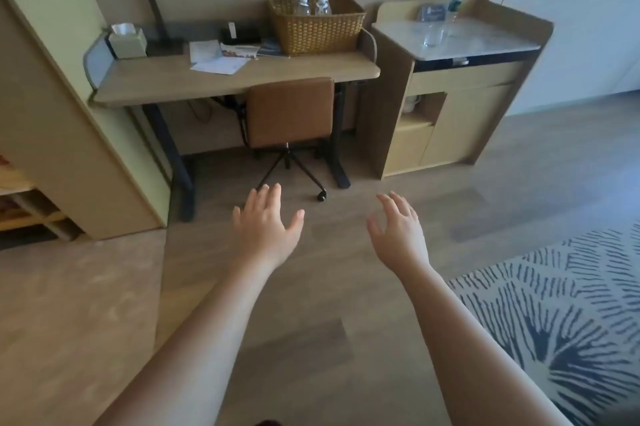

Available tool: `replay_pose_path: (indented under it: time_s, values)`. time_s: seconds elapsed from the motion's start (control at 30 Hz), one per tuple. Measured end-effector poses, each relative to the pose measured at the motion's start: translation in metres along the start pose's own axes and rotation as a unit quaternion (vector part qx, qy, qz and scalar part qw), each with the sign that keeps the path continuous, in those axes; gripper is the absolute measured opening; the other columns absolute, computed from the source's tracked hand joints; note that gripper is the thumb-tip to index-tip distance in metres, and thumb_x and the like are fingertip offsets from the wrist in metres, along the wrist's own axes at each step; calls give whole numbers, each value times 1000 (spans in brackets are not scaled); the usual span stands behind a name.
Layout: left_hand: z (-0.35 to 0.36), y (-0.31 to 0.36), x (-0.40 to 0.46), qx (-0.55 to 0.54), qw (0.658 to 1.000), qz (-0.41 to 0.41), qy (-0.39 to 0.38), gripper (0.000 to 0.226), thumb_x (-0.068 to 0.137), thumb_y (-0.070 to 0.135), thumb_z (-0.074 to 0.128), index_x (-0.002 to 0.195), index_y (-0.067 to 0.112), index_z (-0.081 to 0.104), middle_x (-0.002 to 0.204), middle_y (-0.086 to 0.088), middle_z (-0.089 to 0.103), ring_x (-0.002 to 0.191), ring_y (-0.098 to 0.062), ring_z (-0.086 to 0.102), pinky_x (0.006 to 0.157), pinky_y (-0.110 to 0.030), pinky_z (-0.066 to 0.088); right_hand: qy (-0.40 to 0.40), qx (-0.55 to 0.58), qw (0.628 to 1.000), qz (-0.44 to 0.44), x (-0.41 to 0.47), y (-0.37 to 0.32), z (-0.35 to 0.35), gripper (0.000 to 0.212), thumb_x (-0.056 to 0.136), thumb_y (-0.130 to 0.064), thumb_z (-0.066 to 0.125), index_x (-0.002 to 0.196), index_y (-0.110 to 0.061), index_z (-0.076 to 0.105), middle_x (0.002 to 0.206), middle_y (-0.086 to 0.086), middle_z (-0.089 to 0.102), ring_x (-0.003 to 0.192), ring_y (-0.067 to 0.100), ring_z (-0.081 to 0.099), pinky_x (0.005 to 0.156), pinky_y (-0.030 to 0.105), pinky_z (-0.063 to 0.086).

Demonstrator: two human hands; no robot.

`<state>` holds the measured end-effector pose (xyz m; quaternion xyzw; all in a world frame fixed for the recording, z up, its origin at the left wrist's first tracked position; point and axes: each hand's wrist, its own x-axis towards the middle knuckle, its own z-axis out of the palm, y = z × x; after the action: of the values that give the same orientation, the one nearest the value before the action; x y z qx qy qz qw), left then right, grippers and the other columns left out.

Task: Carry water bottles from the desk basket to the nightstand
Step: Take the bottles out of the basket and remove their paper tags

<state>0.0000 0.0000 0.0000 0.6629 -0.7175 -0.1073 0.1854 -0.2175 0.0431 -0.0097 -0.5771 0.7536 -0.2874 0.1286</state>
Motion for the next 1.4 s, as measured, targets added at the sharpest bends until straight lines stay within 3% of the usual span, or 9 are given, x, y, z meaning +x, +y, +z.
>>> replay_pose_path:
  time_s: [0.43,0.73,0.97,1.4]
  values:
    - [52,-5,79,-18,999,-28,-10,71,94,55,42,153,21,22,161,-1,21,149,-19,10,118,-48,8,-42,6,999,10,83,15,49,53,95,-32,50,145,-20,37,155,0,30,144,20,19,115,41,25]
    - [65,-26,262,-19,999,-33,-39,71,95,58,35,154,23,17,162,0,16,149,-17,5,119,-48,5,-45,-7,999,12,264,-23,101,53,94,-36,51,143,-21,38,153,2,32,141,22,25,113,42,30]
    - [60,-25,408,-25,999,5,-20,71,94,57,37,154,23,18,162,0,18,149,-17,7,118,-47,7,-33,-7,999,11,405,-68,123,53,94,-36,52,144,-22,39,155,1,30,144,22,22,114,45,27]
    - [116,17,640,-61,998,1,-14,71,94,56,40,153,22,19,161,-2,20,149,-17,7,118,-48,6,-18,-2,1000,16,636,-37,155,53,93,-37,53,143,-22,40,154,3,31,143,22,22,113,46,29]
